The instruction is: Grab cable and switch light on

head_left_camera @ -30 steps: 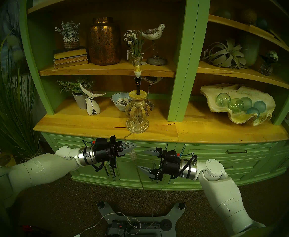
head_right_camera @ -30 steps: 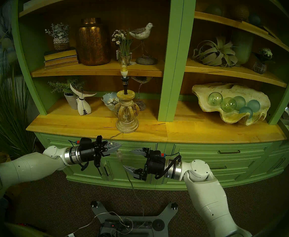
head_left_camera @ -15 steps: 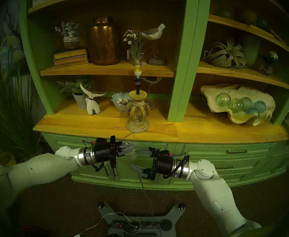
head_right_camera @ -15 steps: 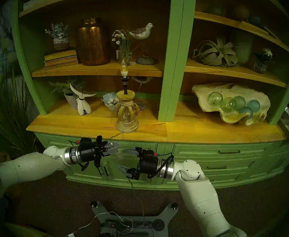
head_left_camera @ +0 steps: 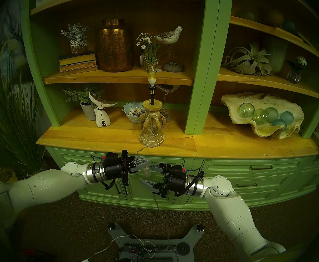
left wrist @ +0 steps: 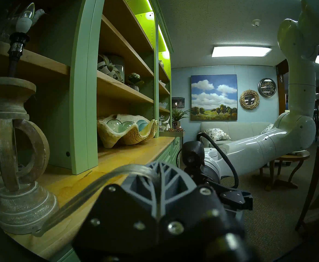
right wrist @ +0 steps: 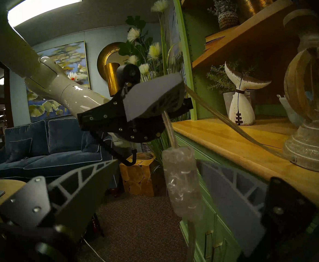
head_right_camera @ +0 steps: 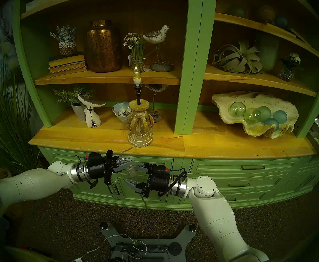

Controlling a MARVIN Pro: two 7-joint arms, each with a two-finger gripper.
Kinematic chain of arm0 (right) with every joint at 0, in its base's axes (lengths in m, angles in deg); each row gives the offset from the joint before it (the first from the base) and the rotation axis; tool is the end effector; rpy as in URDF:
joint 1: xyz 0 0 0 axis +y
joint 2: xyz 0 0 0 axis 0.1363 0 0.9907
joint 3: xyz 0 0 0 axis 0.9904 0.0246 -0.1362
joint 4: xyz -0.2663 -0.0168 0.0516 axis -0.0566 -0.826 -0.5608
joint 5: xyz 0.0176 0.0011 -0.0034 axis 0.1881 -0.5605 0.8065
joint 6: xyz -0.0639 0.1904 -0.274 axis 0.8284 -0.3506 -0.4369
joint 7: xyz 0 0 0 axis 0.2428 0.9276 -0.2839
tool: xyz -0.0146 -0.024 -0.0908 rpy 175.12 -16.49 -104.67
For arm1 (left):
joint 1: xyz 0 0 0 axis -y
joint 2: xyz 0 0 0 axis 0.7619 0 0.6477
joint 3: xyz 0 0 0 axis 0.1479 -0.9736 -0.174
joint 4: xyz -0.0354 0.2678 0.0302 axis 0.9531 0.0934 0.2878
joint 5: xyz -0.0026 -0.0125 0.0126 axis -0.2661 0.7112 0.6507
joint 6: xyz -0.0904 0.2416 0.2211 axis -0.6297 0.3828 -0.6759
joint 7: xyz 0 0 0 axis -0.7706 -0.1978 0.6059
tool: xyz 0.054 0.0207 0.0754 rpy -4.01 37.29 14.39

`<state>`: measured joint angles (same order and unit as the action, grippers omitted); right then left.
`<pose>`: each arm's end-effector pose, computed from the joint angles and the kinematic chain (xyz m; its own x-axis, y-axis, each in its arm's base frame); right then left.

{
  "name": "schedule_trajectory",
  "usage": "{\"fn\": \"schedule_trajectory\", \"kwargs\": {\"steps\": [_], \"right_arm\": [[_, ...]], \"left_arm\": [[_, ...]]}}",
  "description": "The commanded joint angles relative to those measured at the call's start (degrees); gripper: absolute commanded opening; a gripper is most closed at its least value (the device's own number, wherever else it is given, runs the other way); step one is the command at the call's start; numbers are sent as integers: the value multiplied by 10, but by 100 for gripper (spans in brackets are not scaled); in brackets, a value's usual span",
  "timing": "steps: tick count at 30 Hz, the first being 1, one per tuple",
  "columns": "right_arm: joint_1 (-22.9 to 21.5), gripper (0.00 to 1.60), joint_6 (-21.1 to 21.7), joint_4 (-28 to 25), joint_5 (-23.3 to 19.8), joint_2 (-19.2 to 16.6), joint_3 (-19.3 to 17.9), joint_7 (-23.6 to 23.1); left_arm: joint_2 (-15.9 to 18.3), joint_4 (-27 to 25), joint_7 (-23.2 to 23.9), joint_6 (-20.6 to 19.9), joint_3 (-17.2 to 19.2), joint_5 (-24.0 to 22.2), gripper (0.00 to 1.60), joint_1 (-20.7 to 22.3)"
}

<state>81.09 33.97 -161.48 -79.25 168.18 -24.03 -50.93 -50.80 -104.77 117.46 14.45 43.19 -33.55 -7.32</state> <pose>0.3622 0.0845 -0.3652 0.0963 -0.1187 0.9882 0.9750 -0.1883 -0.1177 0.3763 0.0234 -0.3353 -0.0550 0.1608 0.9854 -0.9829 -0.1824 -0.0251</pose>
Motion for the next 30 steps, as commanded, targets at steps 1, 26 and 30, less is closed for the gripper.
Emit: {"fn": "schedule_trajectory", "kwargs": {"steps": [1, 26, 30], "right_arm": [[-18, 56, -11, -7, -8, 3, -7, -6], [-21, 102, -16, 4, -5, 7, -12, -24], [-20, 123, -18, 10, -3, 9, -10, -27]], "left_arm": [[0, -11, 59, 8, 2, -10, 0, 24], [5, -13, 49, 20, -21, -14, 0, 38], [6, -16, 41, 22, -27, -13, 0, 41]]}}
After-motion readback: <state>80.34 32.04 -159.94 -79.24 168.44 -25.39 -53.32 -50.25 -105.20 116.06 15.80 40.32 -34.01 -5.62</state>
